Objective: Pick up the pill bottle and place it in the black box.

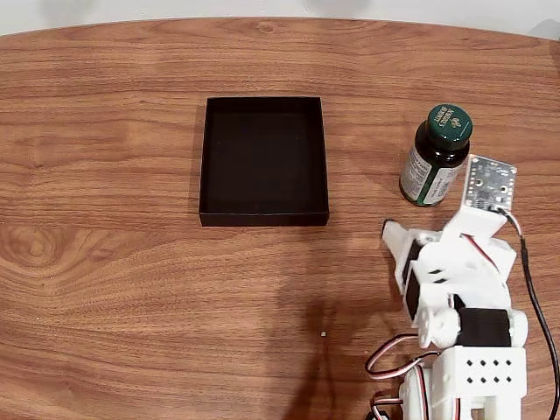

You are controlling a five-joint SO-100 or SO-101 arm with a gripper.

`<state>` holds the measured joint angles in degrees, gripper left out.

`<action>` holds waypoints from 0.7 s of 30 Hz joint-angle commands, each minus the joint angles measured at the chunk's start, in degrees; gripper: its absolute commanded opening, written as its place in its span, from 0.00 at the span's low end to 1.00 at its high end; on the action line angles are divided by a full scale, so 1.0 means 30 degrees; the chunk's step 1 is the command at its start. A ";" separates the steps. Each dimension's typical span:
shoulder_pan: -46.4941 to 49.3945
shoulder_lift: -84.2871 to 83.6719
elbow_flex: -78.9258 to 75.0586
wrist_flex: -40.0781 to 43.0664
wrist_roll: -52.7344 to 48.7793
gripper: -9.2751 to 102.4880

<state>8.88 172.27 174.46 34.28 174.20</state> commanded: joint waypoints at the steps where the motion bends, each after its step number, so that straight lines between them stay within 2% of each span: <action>1: 0.0527 0.0117 -0.0293 -0.1289 0.0205 0.33; 7: 0.1172 -0.0117 -0.0293 -0.2637 0.0674 0.37; 15: 0.1904 -0.1201 -0.0293 -0.5420 0.4072 0.40; 21: 0.2139 -0.1641 -0.0293 -0.5742 0.4600 0.43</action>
<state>14.59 167.87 174.55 18.98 186.77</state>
